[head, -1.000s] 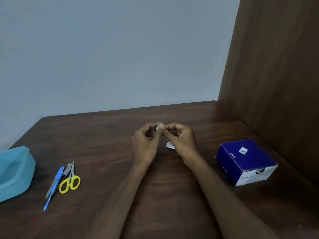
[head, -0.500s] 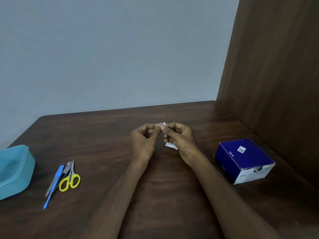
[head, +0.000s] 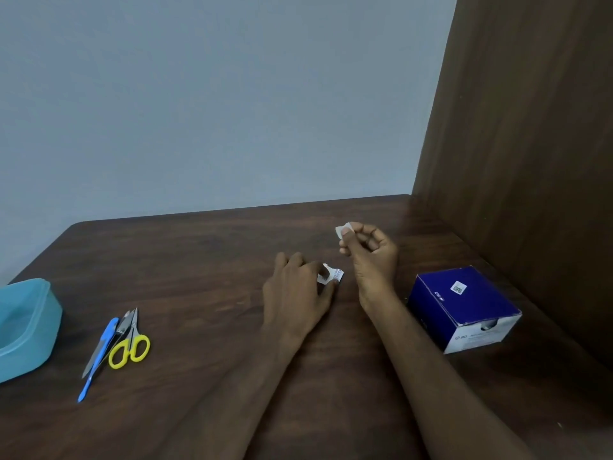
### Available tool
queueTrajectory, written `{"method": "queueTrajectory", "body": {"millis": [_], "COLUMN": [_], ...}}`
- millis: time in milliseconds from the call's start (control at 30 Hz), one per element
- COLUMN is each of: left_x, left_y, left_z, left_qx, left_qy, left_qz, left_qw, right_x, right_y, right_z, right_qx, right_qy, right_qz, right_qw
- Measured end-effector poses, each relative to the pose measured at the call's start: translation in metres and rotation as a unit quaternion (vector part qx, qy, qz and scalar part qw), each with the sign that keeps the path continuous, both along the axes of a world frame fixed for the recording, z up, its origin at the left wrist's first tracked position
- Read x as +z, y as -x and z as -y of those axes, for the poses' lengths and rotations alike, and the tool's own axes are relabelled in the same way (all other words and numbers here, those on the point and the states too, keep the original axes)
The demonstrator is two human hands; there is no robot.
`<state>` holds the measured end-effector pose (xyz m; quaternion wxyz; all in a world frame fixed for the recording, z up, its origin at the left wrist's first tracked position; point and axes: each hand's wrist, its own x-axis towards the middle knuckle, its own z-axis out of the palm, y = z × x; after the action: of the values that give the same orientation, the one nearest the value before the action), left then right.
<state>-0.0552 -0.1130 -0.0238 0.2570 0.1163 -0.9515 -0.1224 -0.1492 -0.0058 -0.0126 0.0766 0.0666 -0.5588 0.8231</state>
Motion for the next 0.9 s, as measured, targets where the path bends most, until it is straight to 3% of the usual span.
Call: {"method": "queueTrajectory", "body": {"millis": [267,367,467,633,900], "left_x": [-0.011,-0.013,-0.009,0.006,0.01], "left_y": [0.014,0.015,0.011,-0.013,-0.127], "left_z": [0.01,0.012,0.018,0.043,0.103], "left_qx": [-0.119,-0.134,-0.098,-0.025,0.13], "left_qy": [-0.055,-0.083,-0.112,-0.058,-0.004], "left_qz": [-0.003,-0.039,-0.106,-0.16,-0.089], "left_qw": [0.991,0.987,0.983,0.985,0.987], "right_x": [0.0,0.0,0.0,0.0,-0.002], "right_y": [-0.004,-0.006,-0.009,-0.023,-0.049], "right_z": [-0.001,0.0,0.001,0.013,0.033], "right_qx": [0.02,0.031,0.031,0.069,0.168], "right_qy": [-0.039,-0.049,-0.076,-0.093,-0.12], "right_qz": [0.045,0.034,0.031,0.017,-0.058], "right_qw": [0.998,0.998,0.996,0.993,0.977]}}
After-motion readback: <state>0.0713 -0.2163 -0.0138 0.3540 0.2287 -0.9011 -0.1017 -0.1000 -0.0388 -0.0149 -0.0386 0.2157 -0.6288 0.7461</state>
